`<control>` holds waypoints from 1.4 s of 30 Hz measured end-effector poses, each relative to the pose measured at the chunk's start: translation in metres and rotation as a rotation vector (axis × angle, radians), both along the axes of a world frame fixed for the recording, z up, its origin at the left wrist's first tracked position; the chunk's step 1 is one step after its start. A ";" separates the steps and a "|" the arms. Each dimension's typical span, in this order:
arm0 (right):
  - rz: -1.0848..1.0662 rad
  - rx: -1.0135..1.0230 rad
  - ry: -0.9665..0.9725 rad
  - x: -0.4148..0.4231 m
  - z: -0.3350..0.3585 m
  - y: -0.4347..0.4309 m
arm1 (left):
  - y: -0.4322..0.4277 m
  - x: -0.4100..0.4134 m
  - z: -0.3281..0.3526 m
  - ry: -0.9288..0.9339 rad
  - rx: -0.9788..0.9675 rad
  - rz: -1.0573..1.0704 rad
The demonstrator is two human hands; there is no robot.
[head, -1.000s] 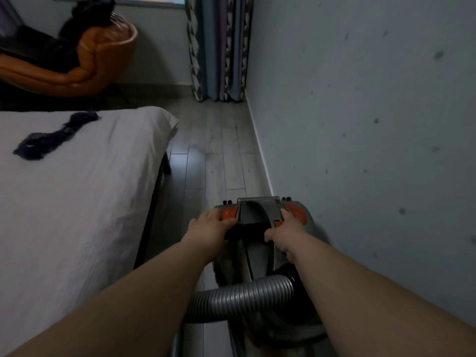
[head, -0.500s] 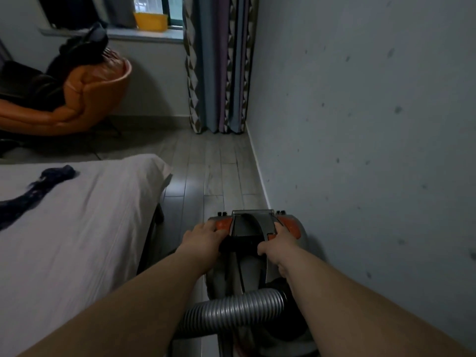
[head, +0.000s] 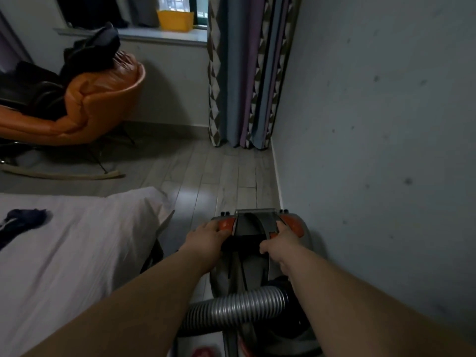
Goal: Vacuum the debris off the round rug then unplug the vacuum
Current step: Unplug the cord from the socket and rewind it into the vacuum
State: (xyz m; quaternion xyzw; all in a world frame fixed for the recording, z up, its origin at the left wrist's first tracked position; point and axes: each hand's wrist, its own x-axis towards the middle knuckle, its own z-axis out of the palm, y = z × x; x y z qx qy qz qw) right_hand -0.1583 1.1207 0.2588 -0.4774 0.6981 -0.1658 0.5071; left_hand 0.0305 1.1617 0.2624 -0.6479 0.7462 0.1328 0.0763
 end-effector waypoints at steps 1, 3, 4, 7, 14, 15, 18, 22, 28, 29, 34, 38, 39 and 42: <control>0.005 -0.002 0.001 0.004 -0.001 -0.023 | -0.023 0.003 -0.002 0.007 -0.001 -0.002; -0.004 -0.002 0.009 0.010 -0.004 -0.071 | -0.072 0.011 -0.007 0.012 0.000 -0.010; -0.025 -0.001 0.014 0.015 -0.006 -0.098 | -0.102 0.016 -0.010 0.018 0.003 -0.021; -0.066 -0.007 -0.028 0.028 -0.013 -0.167 | -0.177 0.028 -0.012 0.033 -0.013 -0.019; -0.136 0.007 -0.111 0.050 -0.039 -0.332 | -0.351 0.046 -0.030 -0.004 -0.001 -0.011; -0.132 0.013 -0.108 0.052 -0.047 -0.364 | -0.382 0.048 -0.033 -0.012 -0.004 -0.019; -0.112 0.025 -0.107 0.055 -0.056 -0.435 | -0.451 0.051 -0.043 -0.013 0.009 -0.018; -0.102 0.057 -0.104 0.061 -0.068 -0.523 | -0.540 0.058 -0.066 -0.017 0.027 -0.005; -0.085 0.019 -0.065 0.070 -0.107 -0.642 | -0.656 0.068 -0.107 -0.041 0.038 0.007; -0.091 0.034 -0.058 0.071 -0.114 -0.661 | -0.676 0.069 -0.115 -0.038 0.040 0.005; -0.105 0.080 -0.033 0.078 -0.170 -0.758 | -0.771 0.077 -0.164 -0.018 0.068 -0.011; -0.116 0.099 -0.012 0.080 -0.228 -0.822 | -0.833 0.076 -0.205 -0.033 0.087 -0.005; -0.115 0.100 0.001 0.080 -0.241 -0.835 | -0.847 0.075 -0.215 -0.037 0.100 -0.002; -0.115 0.119 0.027 0.084 -0.285 -0.872 | -0.885 0.074 -0.253 -0.055 0.150 0.016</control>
